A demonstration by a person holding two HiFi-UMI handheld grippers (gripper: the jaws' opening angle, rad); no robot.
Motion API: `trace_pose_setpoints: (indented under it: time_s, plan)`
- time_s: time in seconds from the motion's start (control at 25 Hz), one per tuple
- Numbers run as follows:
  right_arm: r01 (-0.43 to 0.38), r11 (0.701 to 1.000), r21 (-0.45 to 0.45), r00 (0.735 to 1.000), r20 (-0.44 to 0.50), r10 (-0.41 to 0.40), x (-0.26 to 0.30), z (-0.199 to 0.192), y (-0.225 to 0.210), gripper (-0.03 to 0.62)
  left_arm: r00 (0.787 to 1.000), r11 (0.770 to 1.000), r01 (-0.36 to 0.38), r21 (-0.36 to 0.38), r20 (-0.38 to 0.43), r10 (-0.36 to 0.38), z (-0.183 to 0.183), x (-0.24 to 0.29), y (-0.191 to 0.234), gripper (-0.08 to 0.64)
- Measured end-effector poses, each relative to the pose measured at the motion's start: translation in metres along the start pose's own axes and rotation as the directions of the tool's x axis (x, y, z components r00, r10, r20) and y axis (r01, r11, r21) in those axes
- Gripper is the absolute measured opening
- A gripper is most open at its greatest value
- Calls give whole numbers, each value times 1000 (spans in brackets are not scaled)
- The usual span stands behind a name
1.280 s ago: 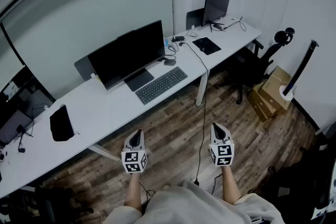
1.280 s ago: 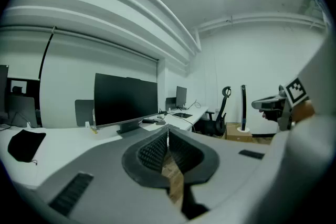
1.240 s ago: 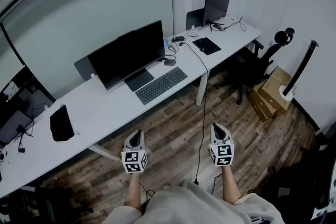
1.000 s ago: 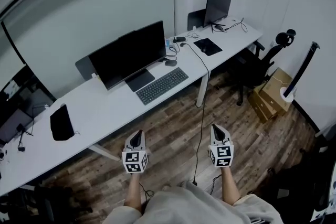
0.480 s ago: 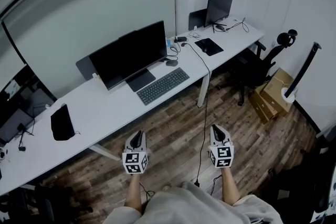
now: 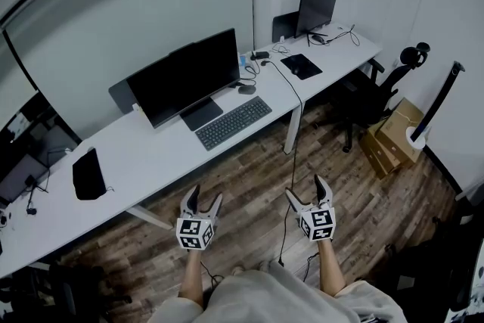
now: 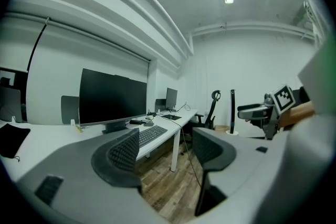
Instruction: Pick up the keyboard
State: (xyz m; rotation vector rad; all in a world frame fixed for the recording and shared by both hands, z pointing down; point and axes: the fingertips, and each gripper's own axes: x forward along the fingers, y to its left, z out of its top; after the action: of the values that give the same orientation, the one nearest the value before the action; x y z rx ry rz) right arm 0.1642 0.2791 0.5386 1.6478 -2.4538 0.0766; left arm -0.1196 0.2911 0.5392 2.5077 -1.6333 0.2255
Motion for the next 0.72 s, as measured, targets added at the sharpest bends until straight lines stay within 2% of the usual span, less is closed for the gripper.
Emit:
trace_pose_setpoints:
  time_s: [0.16, 0.72]
  plan:
    - [-4, 1000, -3, 1000, -2, 4, 0, -4, -8, 416, 1000, 1000, -10, 21, 5, 10, 2, 4, -8, 293]
    - [-29, 999, -21, 1000, -4, 29, 4, -11, -38, 416, 998, 999, -50, 14, -26, 50, -10, 21, -30, 293]
